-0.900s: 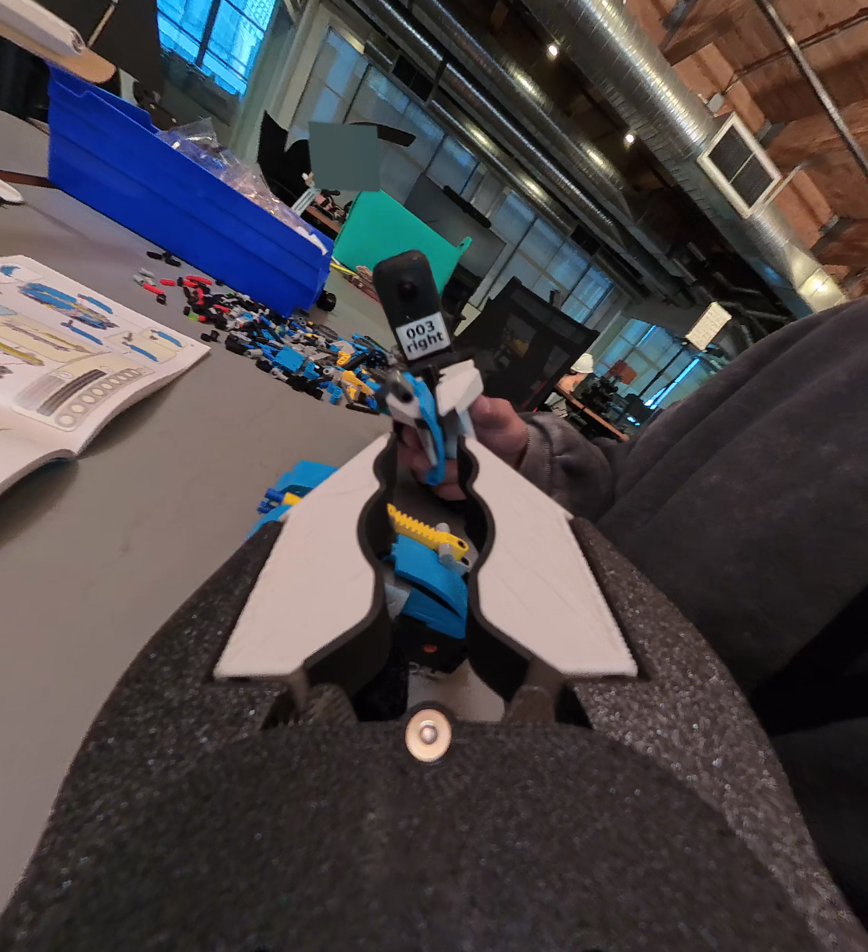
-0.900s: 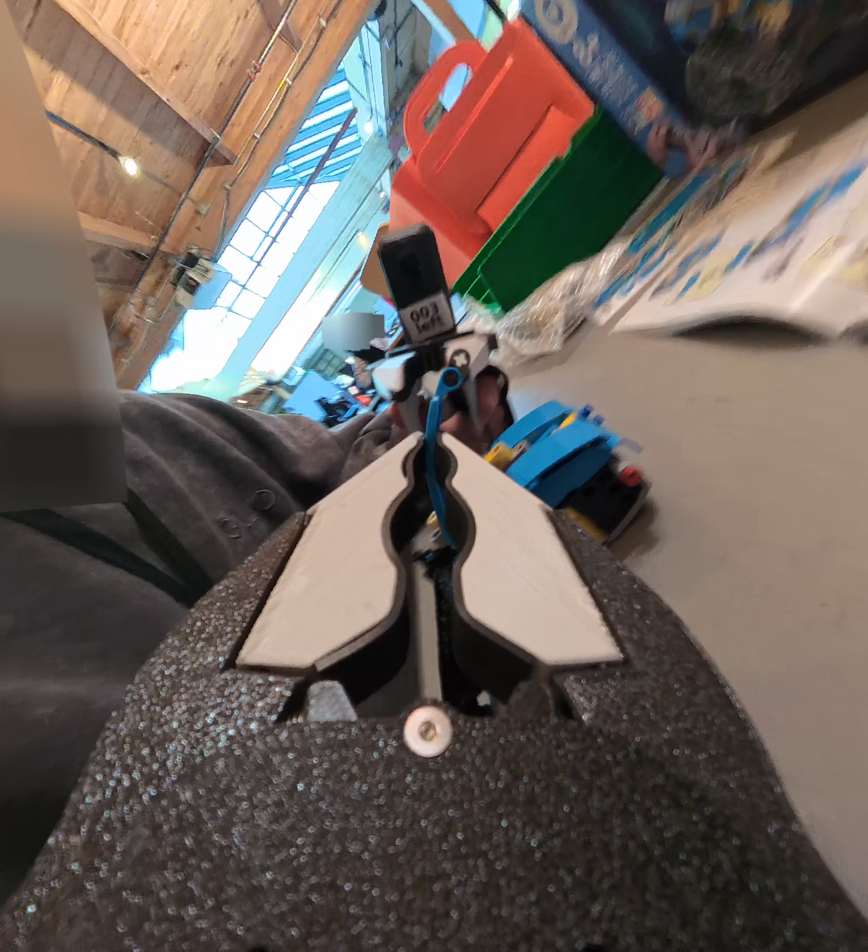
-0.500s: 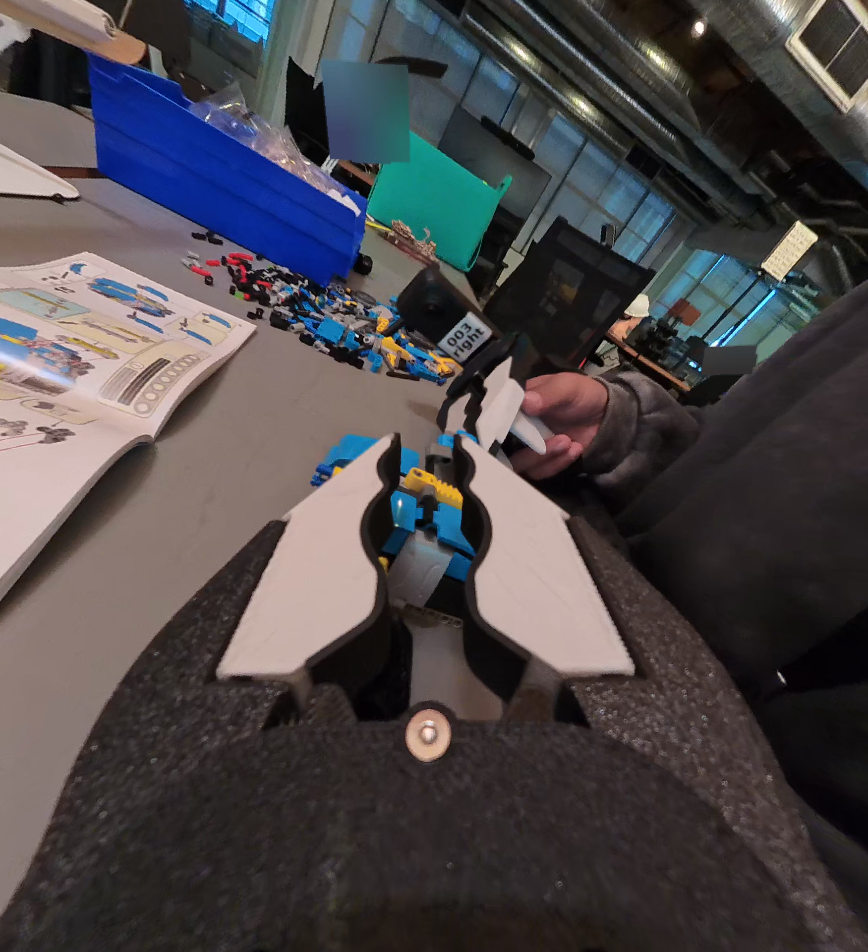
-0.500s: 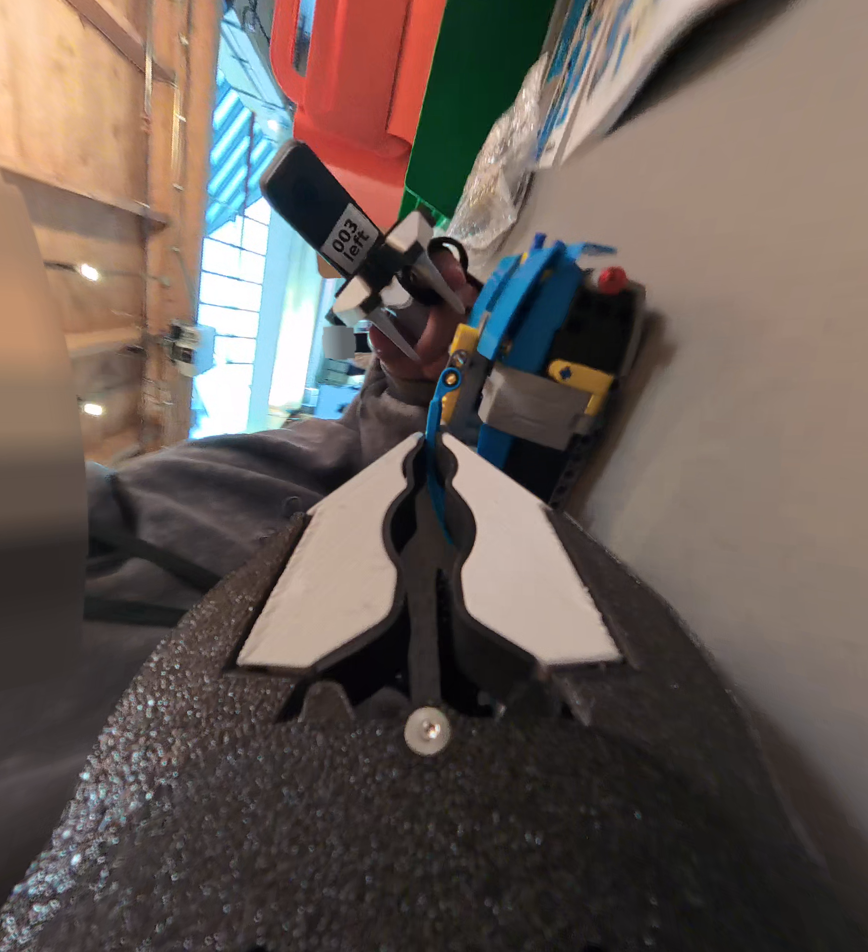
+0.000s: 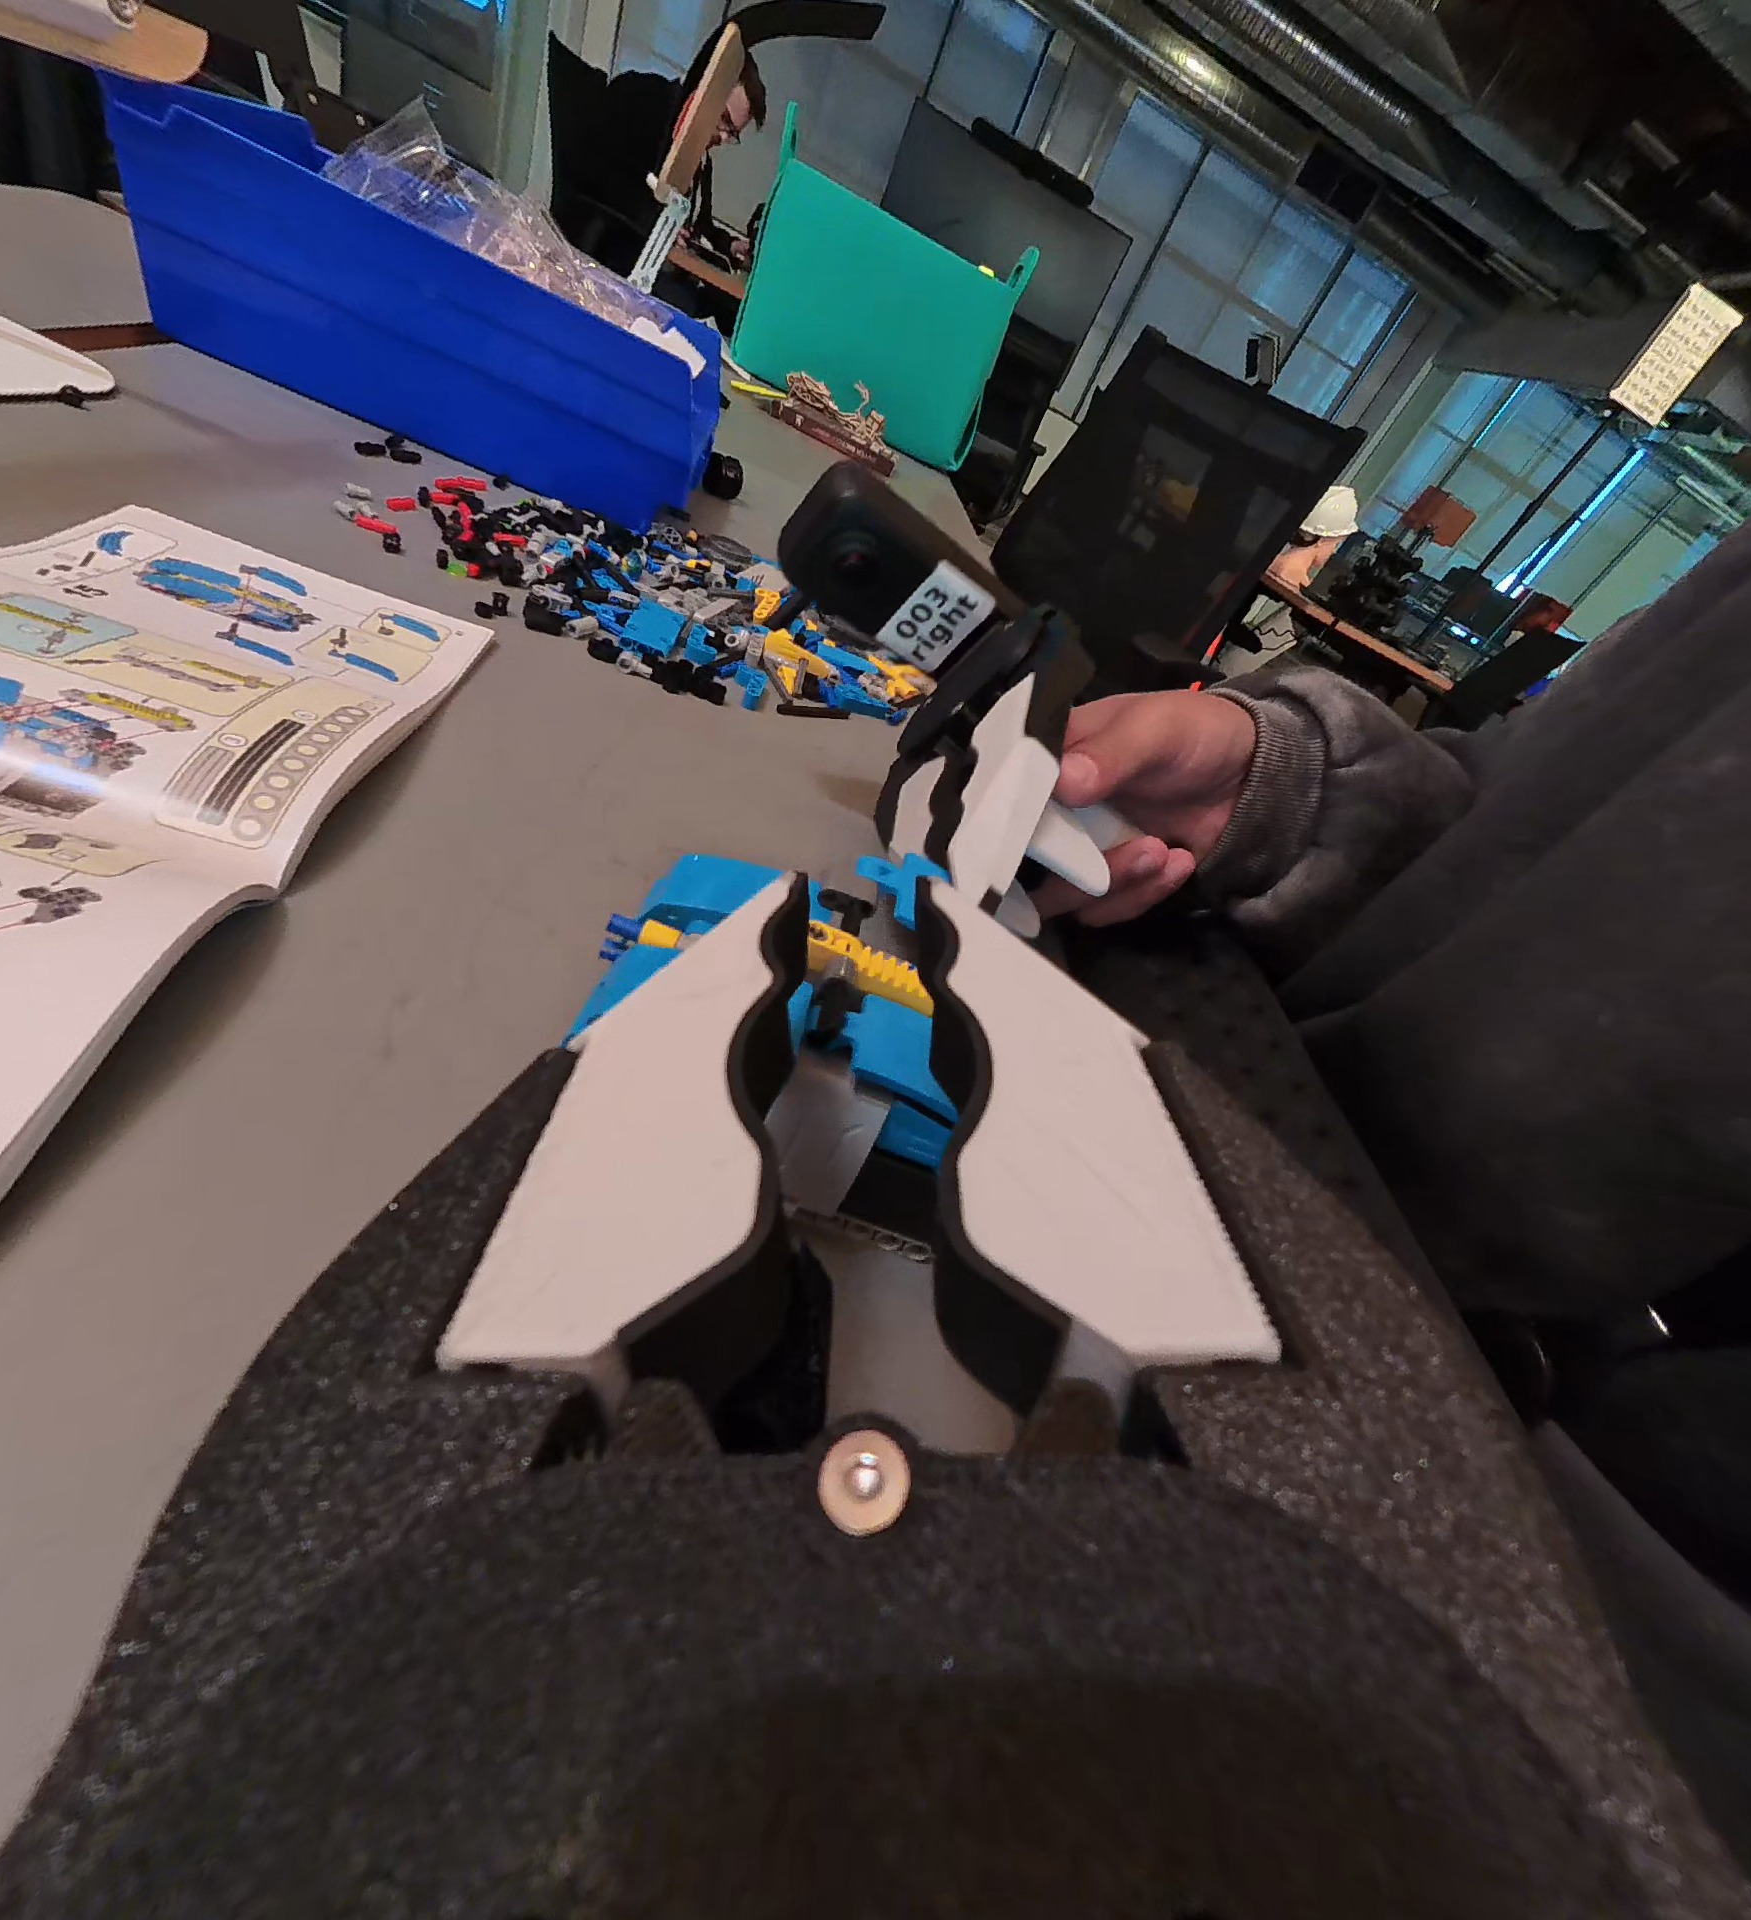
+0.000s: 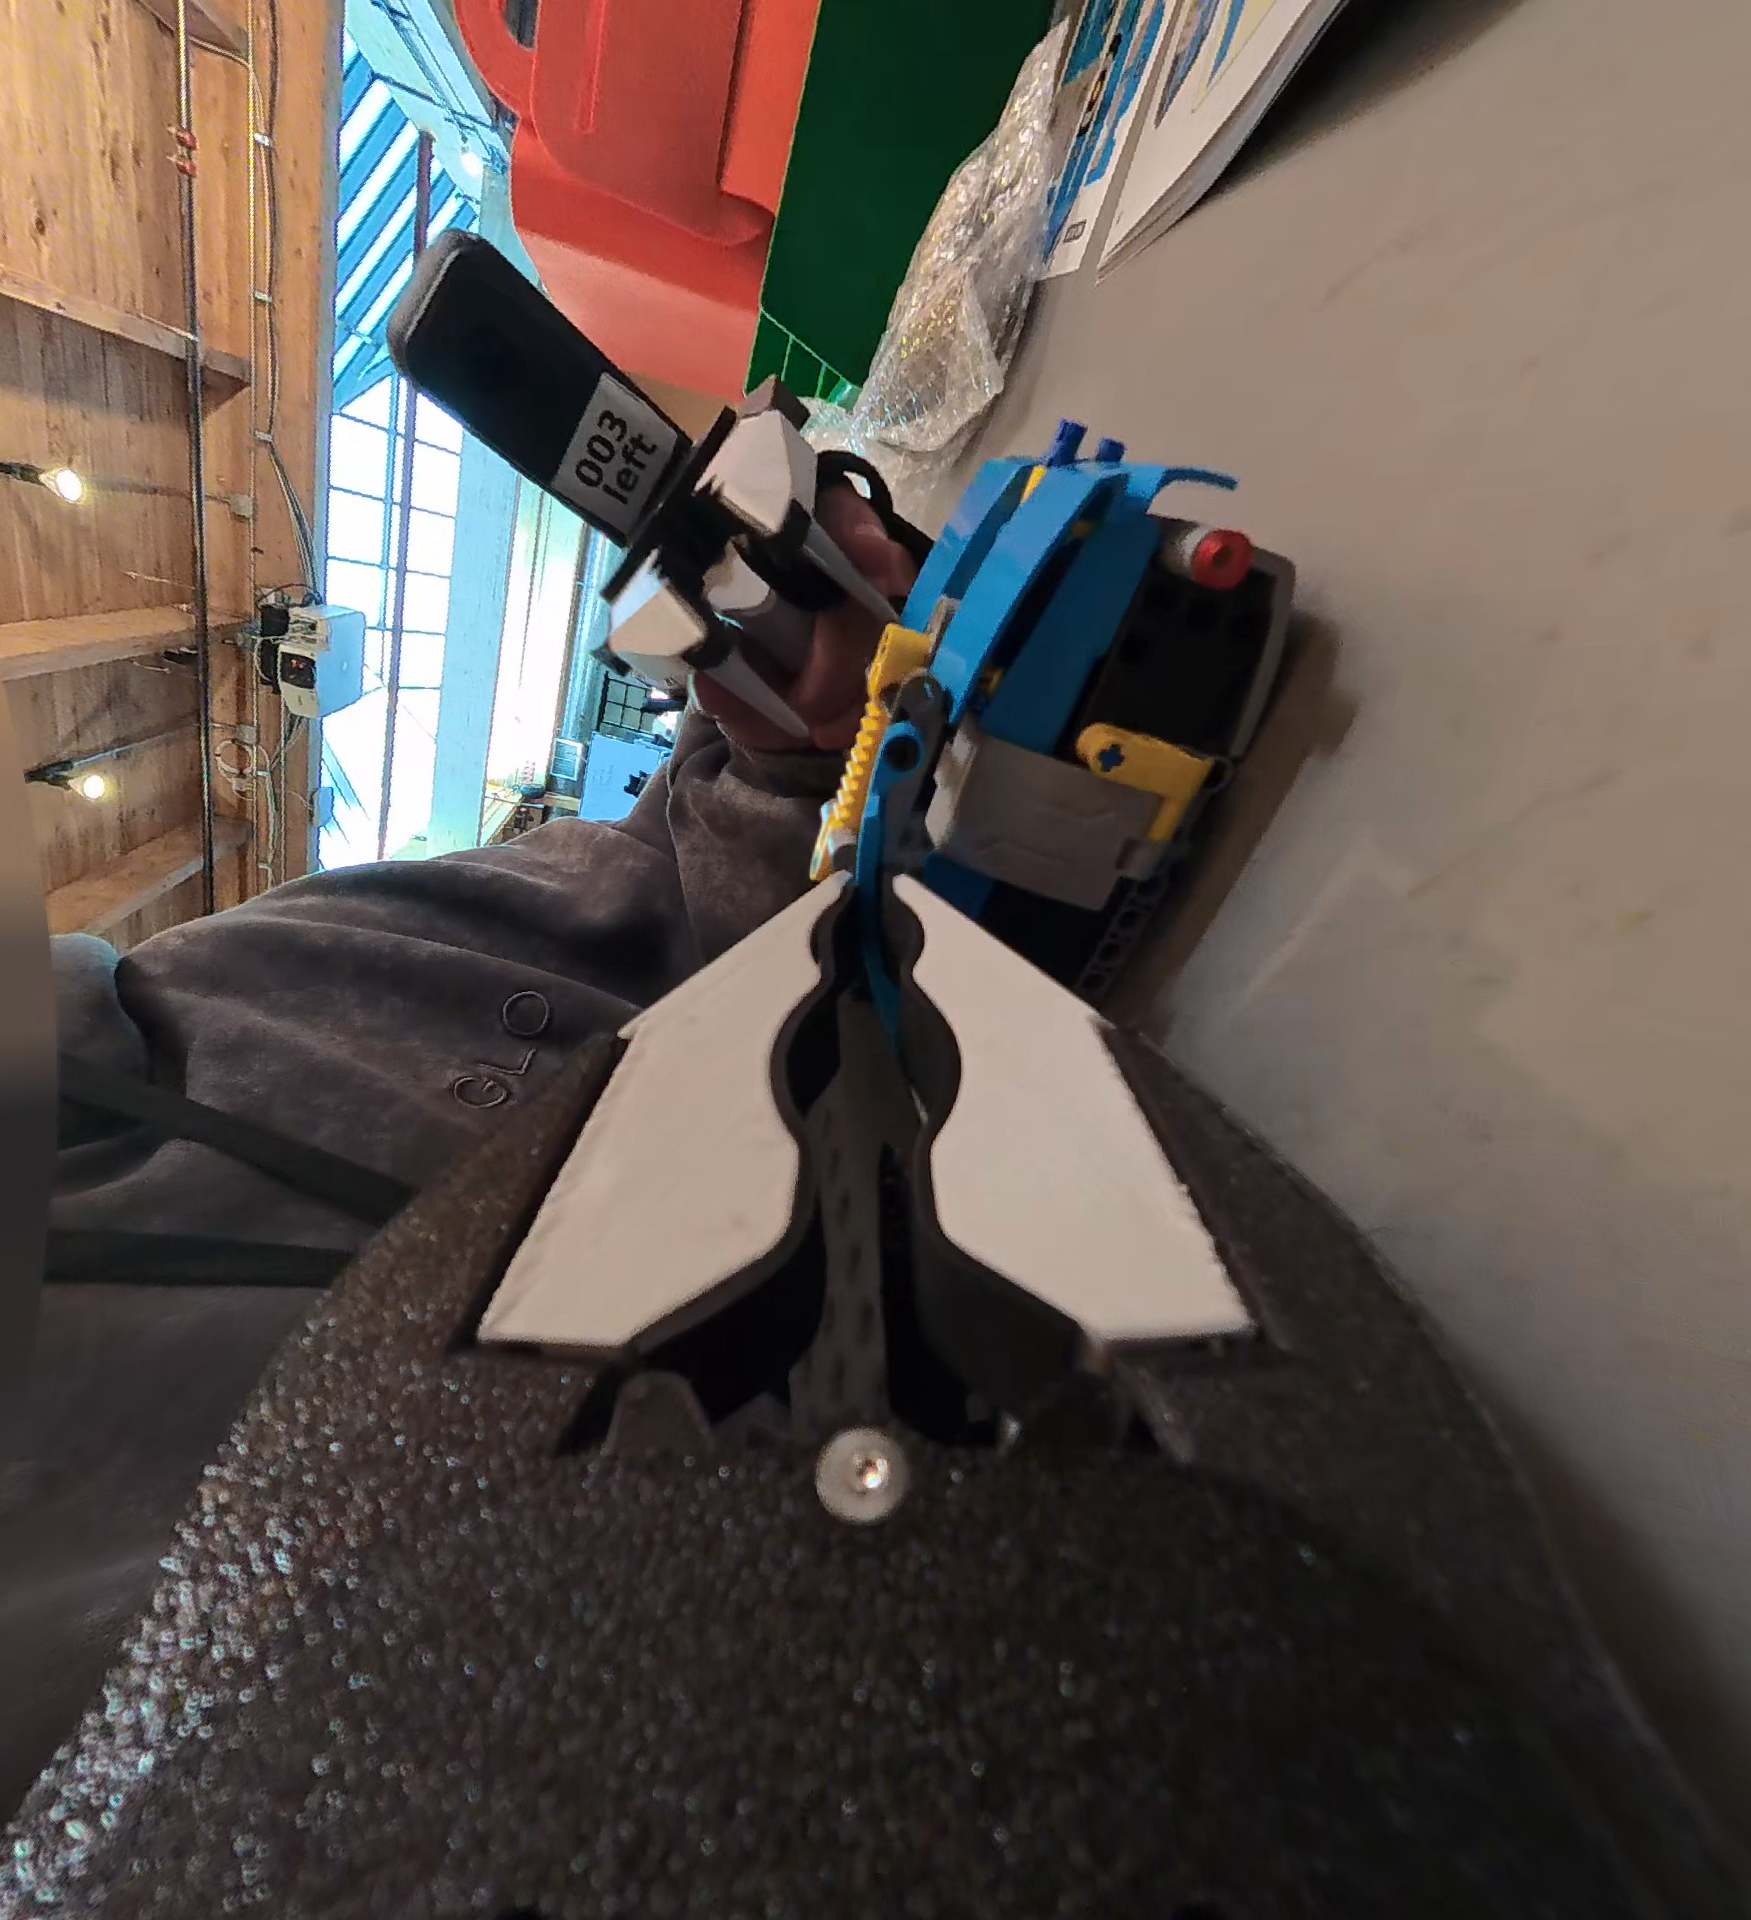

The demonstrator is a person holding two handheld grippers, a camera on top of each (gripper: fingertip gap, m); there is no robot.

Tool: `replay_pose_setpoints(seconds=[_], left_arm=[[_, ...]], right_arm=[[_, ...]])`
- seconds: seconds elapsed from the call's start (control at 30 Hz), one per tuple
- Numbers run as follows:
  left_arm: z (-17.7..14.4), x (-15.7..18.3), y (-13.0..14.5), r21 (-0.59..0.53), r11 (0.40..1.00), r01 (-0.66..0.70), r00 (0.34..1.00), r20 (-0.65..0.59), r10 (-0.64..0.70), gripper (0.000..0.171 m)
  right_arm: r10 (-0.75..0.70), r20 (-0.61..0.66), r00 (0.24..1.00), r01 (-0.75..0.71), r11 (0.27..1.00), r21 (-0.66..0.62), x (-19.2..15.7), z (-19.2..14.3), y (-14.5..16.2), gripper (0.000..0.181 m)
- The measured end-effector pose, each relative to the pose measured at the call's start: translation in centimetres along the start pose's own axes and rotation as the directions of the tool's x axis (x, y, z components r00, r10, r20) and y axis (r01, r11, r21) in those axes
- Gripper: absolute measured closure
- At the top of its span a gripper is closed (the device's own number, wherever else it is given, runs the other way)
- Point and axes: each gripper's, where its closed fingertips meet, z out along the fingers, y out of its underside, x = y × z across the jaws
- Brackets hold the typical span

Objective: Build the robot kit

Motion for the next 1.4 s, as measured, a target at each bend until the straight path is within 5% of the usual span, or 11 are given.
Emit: replay_pose_setpoints(seconds=[0.23, 0.33, 0.43, 0.63, 0.83, 1.1, 1.4], left_arm=[[0.8, 3.0, 0.3, -0.011, 1.0, -0.016, 0.994, -0.104, 0.015, 0.151], [1.5, 5.2, 0.3, -0.012, 0.997, 0.076, 0.979, -0.189, -0.077, 0.141], [1.3, 6.6, -0.7, 0.031, 0.981, 0.191, 0.944, -0.281, -0.175, 0.155], [1.1, 7.1, -1.0, 0.047, 0.976, 0.214, 0.928, -0.323, -0.188, 0.165], [0.9, 7.8, -0.9, 0.037, 0.974, 0.222, 0.91, -0.365, -0.194, 0.17], [1.0, 8.0, -0.8, 0.029, 0.967, 0.252, 0.897, -0.383, -0.222, 0.17], [1.5, 9.0, 0.4, -0.017, 0.987, 0.162, 0.915, -0.372, -0.156, 0.17]], right_arm=[[-0.136, 0.103, 0.985, 0.129, 0.989, 0.072, -4.5, 0.0, 0.4, 0.181], [-0.272, 0.095, 0.957, 0.263, 0.96, 0.099, -5.8, 0.8, 1.0, 0.179], [-0.384, 0.046, 0.922, 0.38, 0.922, 0.072, -6.2, 1.6, 1.7, 0.179], [-0.425, 0.033, 0.905, 0.422, 0.904, 0.073, -6.7, 1.7, 1.9, 0.178], [-0.476, -0.027, 0.879, 0.473, 0.867, 0.158, -7.0, 0.4, 0.3, 0.157], [-0.668, -0.142, 0.731, 0.682, 0.716, 0.147, -8.8, 0.4, 0.1, 0.164], [-0.705, -0.159, 0.692, 0.721, 0.685, 0.101, -8.6, 1.0, 0.6, 0.172]])
